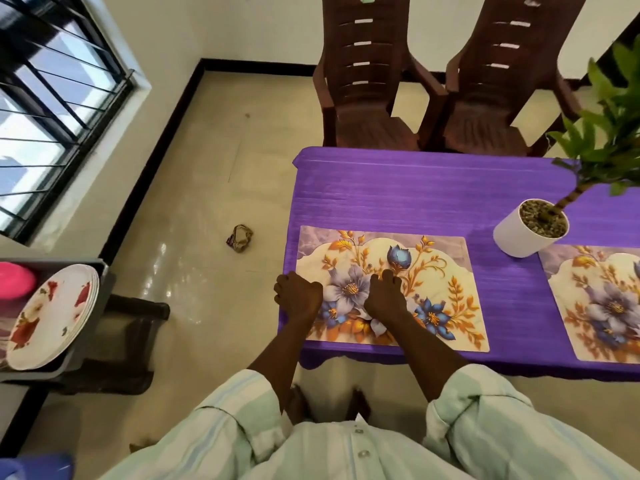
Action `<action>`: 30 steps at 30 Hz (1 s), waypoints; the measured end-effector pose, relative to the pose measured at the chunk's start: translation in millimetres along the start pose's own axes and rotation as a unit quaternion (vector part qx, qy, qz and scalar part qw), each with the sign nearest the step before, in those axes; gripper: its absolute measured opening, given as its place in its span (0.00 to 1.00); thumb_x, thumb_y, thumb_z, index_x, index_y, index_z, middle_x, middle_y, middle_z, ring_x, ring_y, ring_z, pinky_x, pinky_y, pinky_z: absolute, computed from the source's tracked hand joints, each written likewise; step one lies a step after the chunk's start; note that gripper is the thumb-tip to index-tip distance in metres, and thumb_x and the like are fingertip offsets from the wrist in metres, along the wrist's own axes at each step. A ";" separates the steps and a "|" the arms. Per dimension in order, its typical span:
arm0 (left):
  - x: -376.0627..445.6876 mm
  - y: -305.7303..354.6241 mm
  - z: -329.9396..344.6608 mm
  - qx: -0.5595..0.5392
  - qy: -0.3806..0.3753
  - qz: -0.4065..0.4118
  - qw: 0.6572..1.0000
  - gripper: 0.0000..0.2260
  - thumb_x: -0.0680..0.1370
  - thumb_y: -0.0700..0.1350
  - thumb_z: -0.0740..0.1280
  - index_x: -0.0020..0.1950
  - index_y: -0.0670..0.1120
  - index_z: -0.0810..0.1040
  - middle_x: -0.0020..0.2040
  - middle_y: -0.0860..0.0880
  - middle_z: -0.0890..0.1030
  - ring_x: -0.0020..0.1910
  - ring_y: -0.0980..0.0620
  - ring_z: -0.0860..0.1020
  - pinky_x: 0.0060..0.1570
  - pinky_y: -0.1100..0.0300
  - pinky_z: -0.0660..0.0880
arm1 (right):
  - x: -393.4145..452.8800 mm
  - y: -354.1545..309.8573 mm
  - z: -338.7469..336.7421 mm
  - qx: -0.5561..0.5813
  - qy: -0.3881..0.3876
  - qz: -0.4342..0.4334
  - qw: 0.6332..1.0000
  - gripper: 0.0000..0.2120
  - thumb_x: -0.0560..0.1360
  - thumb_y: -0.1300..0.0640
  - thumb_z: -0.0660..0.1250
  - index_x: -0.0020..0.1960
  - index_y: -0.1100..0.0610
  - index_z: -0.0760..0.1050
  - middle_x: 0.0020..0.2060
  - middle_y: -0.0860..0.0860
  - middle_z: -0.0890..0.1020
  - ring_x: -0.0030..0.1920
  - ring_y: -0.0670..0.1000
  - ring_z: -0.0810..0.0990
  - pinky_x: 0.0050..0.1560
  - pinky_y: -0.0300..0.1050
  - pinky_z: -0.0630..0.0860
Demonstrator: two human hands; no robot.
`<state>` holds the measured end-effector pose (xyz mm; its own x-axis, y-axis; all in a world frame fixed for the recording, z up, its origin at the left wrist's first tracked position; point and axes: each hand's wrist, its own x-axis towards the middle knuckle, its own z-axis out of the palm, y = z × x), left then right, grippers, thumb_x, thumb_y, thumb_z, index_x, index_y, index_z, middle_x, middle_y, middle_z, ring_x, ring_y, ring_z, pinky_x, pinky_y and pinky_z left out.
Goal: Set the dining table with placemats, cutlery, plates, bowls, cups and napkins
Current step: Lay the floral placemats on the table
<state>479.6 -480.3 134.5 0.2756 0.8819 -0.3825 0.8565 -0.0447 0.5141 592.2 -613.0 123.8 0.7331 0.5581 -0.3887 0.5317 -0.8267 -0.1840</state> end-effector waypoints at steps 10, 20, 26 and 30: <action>-20.3 11.4 8.0 -0.094 0.059 0.046 0.993 0.24 0.77 0.53 0.66 0.68 0.43 0.65 0.65 0.42 0.74 0.63 0.43 0.74 0.61 0.47 0.75 | 0.3 1.9 1.7 0.015 0.000 -0.003 1.000 0.26 0.74 0.54 0.68 0.70 0.59 0.66 0.71 0.60 0.62 0.70 0.62 0.63 0.65 0.52 0.70; -0.9 10.9 5.3 -0.024 -0.049 -0.047 0.997 0.32 0.73 0.51 0.70 0.70 0.43 0.58 0.65 0.40 0.73 0.64 0.39 0.73 0.66 0.45 0.67 | -1.6 7.8 2.3 0.020 -0.001 -0.015 1.000 0.28 0.74 0.54 0.69 0.70 0.57 0.65 0.71 0.58 0.62 0.70 0.60 0.63 0.64 0.52 0.71; -3.3 11.1 3.2 -0.012 -0.030 -0.032 0.999 0.31 0.74 0.50 0.70 0.70 0.42 0.60 0.66 0.40 0.73 0.64 0.39 0.72 0.65 0.46 0.69 | -2.1 7.0 2.6 0.019 0.009 -0.017 1.000 0.26 0.74 0.54 0.69 0.70 0.58 0.66 0.70 0.59 0.64 0.69 0.60 0.64 0.64 0.51 0.71; -7.9 8.3 3.4 -0.007 -0.007 -0.010 1.000 0.27 0.74 0.50 0.69 0.69 0.42 0.64 0.64 0.41 0.75 0.62 0.40 0.75 0.64 0.46 0.71 | -2.5 7.0 3.0 0.026 0.011 -0.016 0.999 0.26 0.74 0.56 0.69 0.69 0.59 0.66 0.70 0.59 0.64 0.68 0.60 0.64 0.62 0.51 0.72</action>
<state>486.0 -489.3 139.2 0.2652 0.8762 -0.4025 0.8556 -0.0214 0.5171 592.8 -620.4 120.8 0.7258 0.5845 -0.3628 0.5320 -0.8112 -0.2427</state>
